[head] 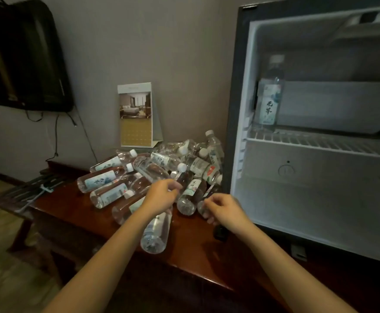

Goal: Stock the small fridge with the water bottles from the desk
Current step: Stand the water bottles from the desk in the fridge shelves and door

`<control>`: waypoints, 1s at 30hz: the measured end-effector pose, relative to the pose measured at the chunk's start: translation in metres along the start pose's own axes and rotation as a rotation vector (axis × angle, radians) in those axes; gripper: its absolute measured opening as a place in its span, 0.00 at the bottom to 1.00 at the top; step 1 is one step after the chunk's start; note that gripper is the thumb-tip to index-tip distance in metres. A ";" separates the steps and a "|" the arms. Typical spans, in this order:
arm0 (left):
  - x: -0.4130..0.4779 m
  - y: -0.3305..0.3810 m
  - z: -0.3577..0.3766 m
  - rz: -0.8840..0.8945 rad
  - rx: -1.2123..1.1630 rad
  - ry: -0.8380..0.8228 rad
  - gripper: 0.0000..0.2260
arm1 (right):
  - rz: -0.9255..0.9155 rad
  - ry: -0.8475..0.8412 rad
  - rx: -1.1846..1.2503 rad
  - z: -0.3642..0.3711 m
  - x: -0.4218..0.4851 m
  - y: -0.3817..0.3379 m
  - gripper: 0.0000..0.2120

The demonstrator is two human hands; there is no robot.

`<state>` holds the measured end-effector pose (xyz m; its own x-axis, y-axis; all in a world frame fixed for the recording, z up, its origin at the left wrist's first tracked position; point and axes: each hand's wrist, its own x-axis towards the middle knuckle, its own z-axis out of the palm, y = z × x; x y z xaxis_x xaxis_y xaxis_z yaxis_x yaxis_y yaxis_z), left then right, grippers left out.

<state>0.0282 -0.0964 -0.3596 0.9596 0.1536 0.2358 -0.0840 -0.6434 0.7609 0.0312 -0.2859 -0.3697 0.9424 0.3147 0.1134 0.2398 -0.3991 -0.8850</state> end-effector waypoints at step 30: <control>-0.027 -0.063 -0.003 -0.565 -0.539 -0.335 0.14 | 0.150 -0.287 0.151 0.078 0.016 0.000 0.08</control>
<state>0.0073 -0.0580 -0.4123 0.9177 0.0594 -0.3928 0.3966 -0.0789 0.9146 0.0280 -0.2132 -0.4029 0.8552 0.5002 -0.1357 0.0462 -0.3343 -0.9413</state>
